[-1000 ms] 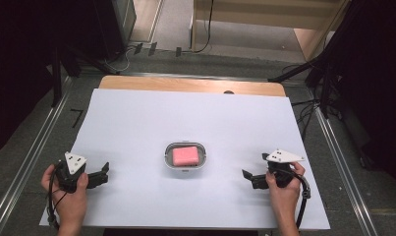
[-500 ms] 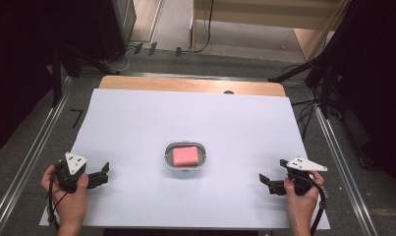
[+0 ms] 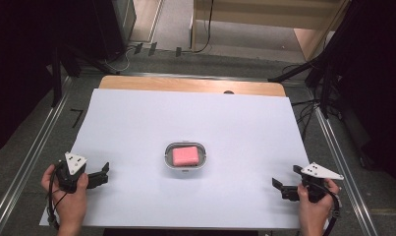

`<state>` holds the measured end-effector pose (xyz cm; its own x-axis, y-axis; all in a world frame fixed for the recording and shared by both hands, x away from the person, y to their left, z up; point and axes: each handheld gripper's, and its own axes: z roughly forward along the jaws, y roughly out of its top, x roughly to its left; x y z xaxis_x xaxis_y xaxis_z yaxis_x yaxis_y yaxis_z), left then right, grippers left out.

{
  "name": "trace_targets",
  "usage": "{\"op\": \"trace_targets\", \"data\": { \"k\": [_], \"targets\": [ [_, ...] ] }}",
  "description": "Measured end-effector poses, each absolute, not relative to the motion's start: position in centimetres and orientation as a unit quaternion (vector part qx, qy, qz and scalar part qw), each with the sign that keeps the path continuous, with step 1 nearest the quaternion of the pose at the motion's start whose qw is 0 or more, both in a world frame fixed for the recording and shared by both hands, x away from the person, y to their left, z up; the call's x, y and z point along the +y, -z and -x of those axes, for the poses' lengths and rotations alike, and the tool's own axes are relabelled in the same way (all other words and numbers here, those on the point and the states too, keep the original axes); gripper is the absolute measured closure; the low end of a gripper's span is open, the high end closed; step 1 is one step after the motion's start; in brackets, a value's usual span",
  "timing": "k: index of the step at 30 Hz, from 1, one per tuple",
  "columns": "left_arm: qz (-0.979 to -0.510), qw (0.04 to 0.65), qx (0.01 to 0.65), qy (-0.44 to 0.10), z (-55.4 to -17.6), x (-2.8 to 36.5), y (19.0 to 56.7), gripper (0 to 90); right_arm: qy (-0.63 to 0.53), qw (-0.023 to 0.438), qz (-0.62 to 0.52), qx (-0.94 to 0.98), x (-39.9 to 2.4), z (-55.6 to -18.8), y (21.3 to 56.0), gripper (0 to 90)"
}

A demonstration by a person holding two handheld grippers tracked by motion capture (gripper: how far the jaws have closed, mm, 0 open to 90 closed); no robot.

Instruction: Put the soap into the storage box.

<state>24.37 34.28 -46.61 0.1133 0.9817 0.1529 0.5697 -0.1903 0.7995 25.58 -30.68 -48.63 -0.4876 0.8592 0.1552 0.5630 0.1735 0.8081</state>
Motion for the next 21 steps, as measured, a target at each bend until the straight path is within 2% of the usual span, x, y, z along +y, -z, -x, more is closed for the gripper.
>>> {"op": "trace_targets", "data": {
  "k": [21],
  "targets": [
    [-0.684, 0.297, 0.565, -0.353, -24.3, 34.3, 46.6, 0.0, -0.457, 0.192, -0.511, 0.702, -35.1, -23.1, 48.7, 0.0]
  ]
}}
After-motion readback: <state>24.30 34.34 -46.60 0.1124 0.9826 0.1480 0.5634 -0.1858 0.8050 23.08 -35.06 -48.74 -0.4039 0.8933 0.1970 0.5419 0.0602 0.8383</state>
